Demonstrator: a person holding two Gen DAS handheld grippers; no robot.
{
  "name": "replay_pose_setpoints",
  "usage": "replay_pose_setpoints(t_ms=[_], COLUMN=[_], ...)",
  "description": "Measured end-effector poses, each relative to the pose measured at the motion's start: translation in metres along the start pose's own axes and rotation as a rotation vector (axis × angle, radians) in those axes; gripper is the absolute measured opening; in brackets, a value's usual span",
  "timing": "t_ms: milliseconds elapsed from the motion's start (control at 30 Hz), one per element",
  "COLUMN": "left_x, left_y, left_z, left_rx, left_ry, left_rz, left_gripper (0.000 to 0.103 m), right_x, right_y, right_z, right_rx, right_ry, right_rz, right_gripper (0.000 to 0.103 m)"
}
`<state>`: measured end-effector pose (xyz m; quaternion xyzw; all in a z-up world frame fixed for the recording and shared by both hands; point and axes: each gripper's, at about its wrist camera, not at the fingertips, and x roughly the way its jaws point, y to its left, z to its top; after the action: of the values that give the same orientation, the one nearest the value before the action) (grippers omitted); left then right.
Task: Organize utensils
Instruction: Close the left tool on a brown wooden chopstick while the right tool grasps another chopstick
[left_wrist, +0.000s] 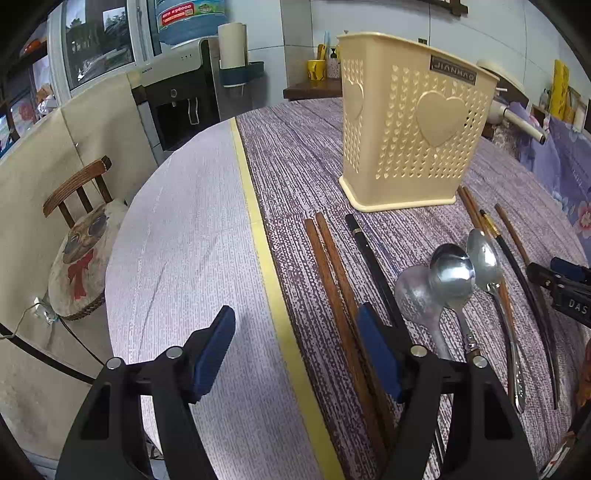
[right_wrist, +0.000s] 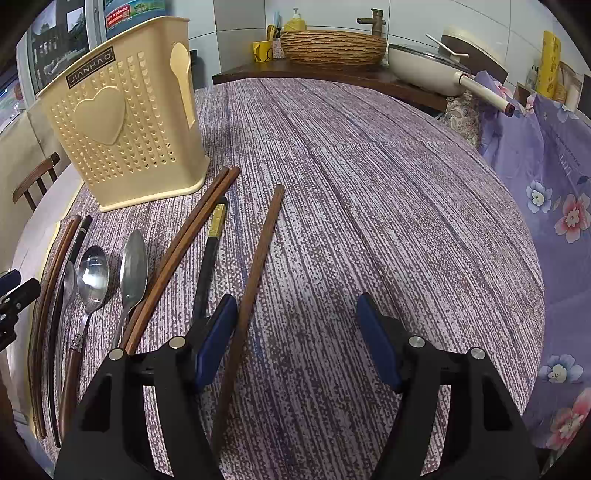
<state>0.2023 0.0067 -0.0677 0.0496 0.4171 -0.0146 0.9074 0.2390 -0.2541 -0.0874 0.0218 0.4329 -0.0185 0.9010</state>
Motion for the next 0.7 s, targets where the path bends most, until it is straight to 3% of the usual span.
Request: replay_pose_setpoints(t_ms=[533, 700], left_x=[0.014, 0.019], left_y=[0.005, 0.015], left_z=[-0.001, 0.005], left_rx=[-0.016, -0.034], left_ry=[0.042, 0.077], left_rz=[0.024, 0.006], left_gripper=[0.062, 0.062], right_x=[-0.002, 0.001], right_y=[0.004, -0.002], right_z=[-0.002, 0.007], right_rx=[-0.021, -0.009], right_ry=[0.004, 0.021], right_rz=[0.017, 0.016], right_gripper=[0.067, 0.06])
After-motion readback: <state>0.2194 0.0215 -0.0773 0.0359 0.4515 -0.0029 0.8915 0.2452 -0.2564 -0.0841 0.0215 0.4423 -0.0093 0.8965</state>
